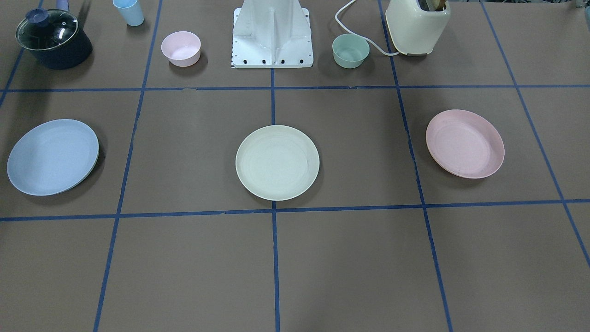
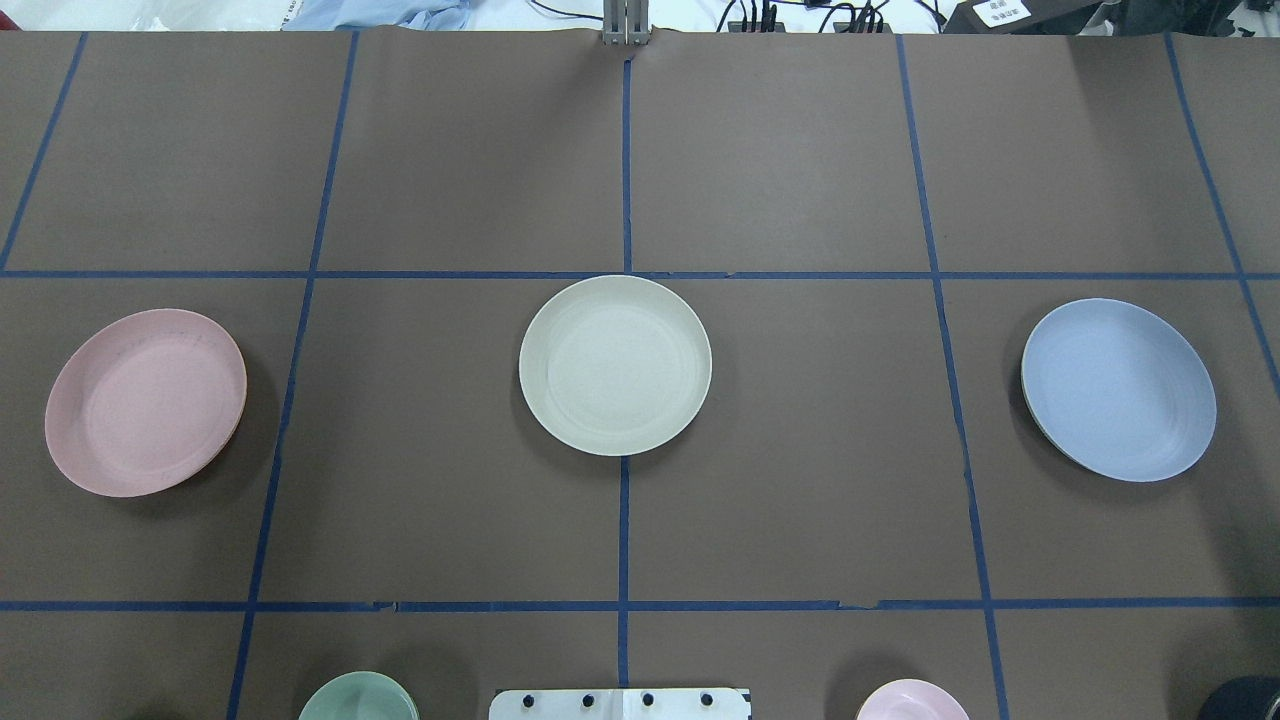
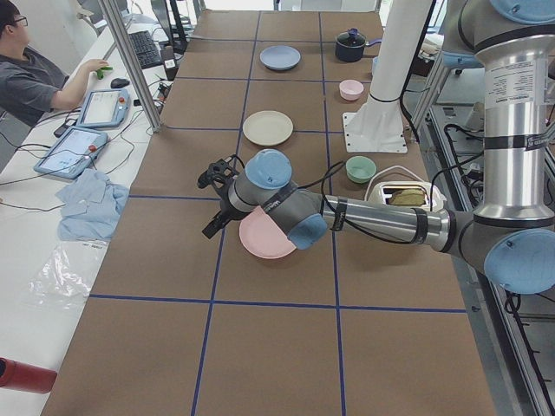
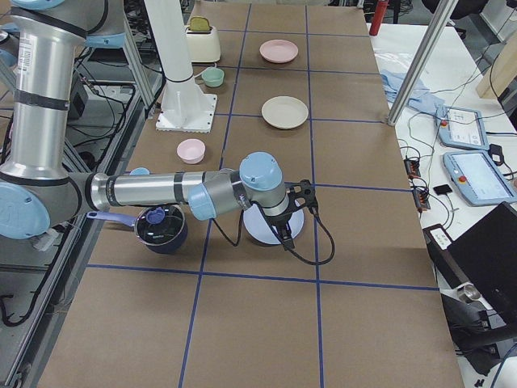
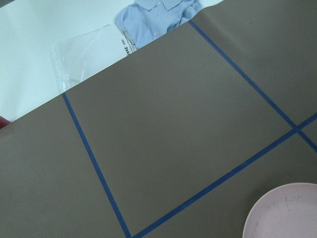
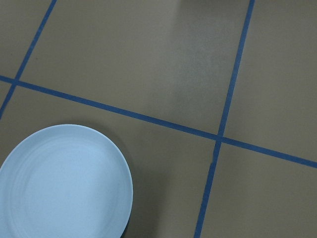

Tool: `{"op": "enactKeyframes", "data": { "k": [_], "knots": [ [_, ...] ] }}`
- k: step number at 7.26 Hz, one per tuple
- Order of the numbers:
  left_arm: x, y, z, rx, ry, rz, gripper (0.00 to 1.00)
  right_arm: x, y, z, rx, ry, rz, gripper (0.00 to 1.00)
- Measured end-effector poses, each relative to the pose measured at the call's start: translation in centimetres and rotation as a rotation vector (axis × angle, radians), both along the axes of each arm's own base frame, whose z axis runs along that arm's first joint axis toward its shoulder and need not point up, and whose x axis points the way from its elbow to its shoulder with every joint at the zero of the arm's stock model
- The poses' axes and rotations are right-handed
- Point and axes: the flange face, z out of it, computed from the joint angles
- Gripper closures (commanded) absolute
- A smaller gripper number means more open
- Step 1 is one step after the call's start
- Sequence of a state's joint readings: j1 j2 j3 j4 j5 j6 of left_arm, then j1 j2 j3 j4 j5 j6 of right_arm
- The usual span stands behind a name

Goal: Stack three plates with pink and blue

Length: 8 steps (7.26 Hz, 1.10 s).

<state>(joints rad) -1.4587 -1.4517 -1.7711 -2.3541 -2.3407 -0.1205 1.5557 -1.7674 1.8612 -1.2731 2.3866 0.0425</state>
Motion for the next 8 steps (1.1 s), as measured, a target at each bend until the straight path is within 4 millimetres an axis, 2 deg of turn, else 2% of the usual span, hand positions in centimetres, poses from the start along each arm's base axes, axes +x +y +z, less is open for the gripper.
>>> {"op": "enactKeyframes", "data": {
  "k": [3, 4, 7, 8],
  "knots": [
    [7.8, 3.9, 8.6, -0.07, 0.111, 0.077, 0.0, 0.0, 0.0, -0.2, -0.065, -0.028, 0.063, 0.0],
    [10.0, 5.2, 10.1, -0.118, 0.138, 0.048, 0.02, 0.0, 0.1, -0.2, -0.073, -0.03, 0.068, 0.0],
    [16.1, 6.2, 11.1, -0.239, 0.176, -0.115, 0.1, 0.0, 0.4, 0.1, -0.079, -0.031, 0.069, 0.0],
    [18.2, 6.7, 11.3, -0.266, 0.179, -0.148, 0.16, 0.0, 0.4, 0.1, -0.079, -0.031, 0.069, 0.0]
  ]
}}
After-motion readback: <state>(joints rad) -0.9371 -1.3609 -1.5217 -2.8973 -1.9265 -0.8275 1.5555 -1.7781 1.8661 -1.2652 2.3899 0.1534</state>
